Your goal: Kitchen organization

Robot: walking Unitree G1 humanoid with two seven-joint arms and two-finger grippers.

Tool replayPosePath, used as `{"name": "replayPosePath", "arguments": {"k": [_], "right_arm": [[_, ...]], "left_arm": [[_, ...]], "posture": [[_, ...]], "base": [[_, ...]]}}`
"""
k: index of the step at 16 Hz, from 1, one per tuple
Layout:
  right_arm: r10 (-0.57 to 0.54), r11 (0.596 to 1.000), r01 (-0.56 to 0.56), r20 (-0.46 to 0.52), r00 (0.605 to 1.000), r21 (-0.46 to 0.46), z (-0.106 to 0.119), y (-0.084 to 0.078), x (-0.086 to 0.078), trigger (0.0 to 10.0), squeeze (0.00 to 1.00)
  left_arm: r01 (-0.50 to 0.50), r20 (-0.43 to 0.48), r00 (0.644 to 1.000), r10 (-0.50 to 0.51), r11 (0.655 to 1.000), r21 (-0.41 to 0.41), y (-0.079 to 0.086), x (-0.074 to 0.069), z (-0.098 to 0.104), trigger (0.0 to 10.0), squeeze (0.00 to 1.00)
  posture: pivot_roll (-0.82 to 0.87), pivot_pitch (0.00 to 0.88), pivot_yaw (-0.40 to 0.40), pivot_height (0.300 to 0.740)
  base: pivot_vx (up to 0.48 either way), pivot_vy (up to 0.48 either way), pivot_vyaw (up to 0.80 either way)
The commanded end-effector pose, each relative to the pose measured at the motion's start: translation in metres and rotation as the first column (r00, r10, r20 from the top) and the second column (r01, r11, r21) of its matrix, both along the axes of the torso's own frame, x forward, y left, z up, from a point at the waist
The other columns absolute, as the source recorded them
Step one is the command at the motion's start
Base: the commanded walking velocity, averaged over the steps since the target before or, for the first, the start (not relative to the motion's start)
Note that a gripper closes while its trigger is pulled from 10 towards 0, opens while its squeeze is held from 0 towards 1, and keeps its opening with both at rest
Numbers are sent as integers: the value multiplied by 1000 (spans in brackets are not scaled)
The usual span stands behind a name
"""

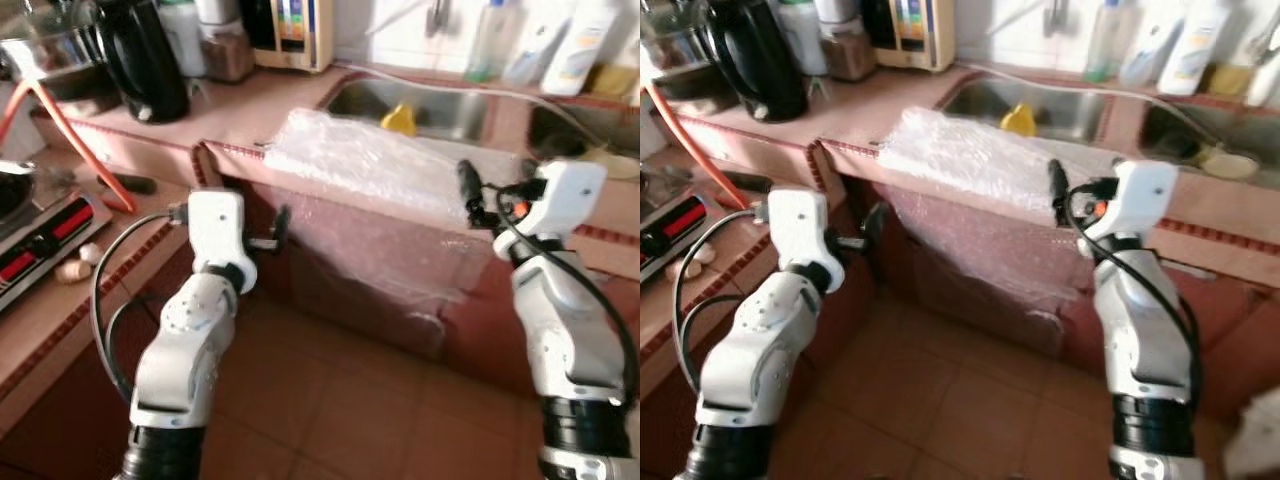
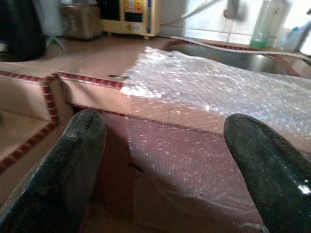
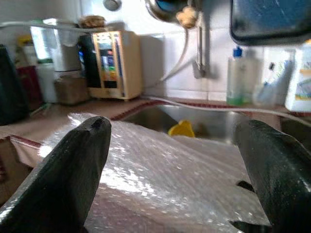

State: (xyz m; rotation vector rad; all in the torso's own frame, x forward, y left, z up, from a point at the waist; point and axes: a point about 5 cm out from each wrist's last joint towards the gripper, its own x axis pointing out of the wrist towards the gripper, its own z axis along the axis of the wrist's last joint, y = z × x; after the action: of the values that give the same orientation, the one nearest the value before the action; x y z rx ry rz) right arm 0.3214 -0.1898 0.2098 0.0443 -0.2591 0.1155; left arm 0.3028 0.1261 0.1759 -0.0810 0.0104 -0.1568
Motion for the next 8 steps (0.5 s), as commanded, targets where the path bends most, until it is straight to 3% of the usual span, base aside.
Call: {"name": "replayPosePath", "arguments": {"k": [1,8], "right_arm": [[4,1000,-4,12,1000,-10,4,1,1,10000,102],[14,999,-16,-41,999,-32,-9,2,2,10000,98]], "left_arm": [[-14,11,1000,14,1000,2,2,2,2,10000,0],[-58,-7,998,58,998,10,8,9,-11,10000,0]], "posture": [[-62,57,57,740],[-70,66,50,740]], "base": [[0,0,0],[0,0,0]]}}
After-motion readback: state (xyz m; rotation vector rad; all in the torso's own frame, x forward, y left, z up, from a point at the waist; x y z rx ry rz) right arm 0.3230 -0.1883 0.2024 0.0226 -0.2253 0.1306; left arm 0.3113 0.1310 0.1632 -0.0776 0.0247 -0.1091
